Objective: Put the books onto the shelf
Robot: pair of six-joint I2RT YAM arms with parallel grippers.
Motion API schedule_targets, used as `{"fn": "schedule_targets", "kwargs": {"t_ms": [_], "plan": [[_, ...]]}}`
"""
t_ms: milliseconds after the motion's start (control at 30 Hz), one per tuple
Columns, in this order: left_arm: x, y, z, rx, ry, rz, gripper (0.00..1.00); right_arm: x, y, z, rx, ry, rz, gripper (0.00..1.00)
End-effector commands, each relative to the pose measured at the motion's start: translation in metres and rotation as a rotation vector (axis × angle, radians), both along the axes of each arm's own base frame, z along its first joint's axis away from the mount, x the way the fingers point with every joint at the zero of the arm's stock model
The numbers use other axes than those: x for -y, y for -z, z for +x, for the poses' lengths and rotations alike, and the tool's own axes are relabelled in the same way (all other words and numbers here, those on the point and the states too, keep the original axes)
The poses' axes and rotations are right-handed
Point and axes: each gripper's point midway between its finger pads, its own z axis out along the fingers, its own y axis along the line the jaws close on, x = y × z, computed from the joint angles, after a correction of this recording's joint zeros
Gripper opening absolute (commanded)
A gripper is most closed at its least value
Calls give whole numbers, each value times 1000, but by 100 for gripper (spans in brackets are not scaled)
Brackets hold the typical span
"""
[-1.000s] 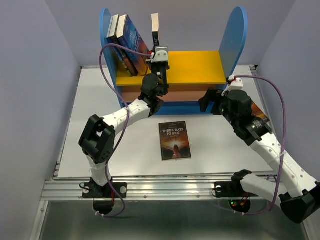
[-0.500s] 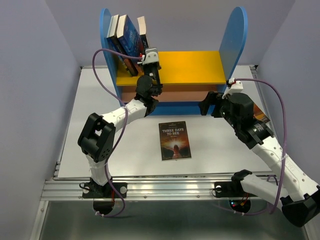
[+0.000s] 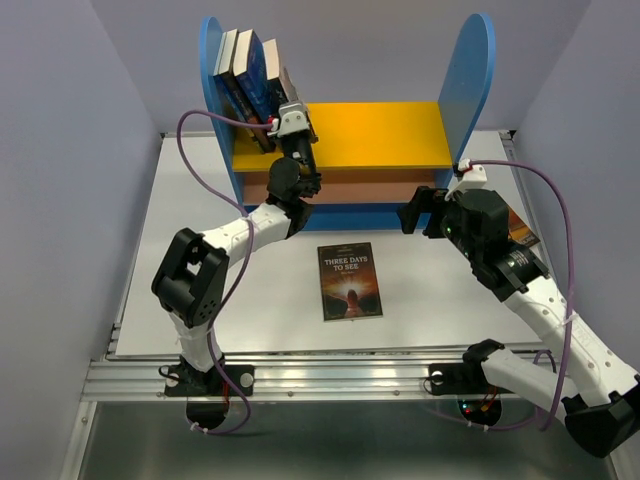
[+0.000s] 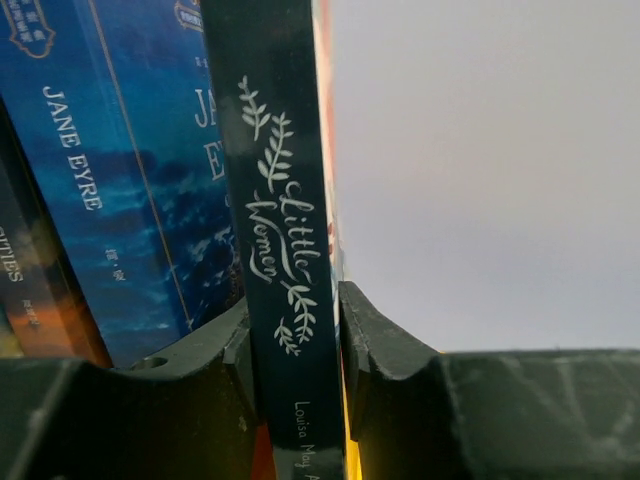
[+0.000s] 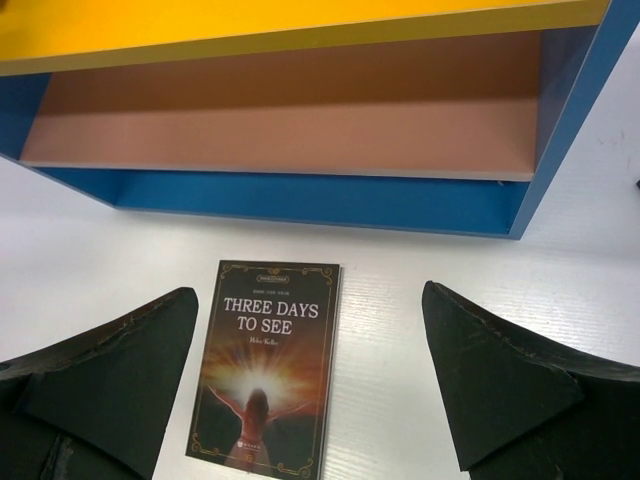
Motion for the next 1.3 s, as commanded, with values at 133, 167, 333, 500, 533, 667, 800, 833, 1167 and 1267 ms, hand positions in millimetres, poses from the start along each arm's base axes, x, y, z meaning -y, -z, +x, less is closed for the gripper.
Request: {"fn": "schedule_targets", "kwargs": {"t_ms": [133, 167, 333, 500, 533, 667, 800, 833, 1167, 1267], "plan": [[-24, -36, -24, 52, -28, -110, 52, -3, -16, 3, 53, -14, 24, 100], [-24, -35, -24, 43, -30, -114, 53, -3, -15, 4, 52, -14, 22, 100], [-22, -32, -31, 18, -15, -136, 66, -6, -13, 4, 43, -23, 26, 100], [-24, -34, -33, -5, -16, -144, 73, -8, -10, 5, 32, -32, 27, 100], [-24, -34, -33, -12, -16, -139, 75, -9, -10, 5, 31, -35, 29, 100], [-23, -36, -36, -31, -7, -144, 87, -10, -8, 5, 28, -41, 30, 100], [-20, -36, -39, -55, 11, -147, 96, -10, -8, 5, 27, -44, 30, 100], [-19, -35, -40, -62, 19, -149, 99, -10, -8, 5, 26, -44, 30, 100], [-9, -39, -53, -116, 102, -169, 99, -14, -7, 3, 23, -66, 35, 100], [-7, -40, -58, -132, 113, -171, 99, -15, -6, 2, 21, -72, 34, 100]]}}
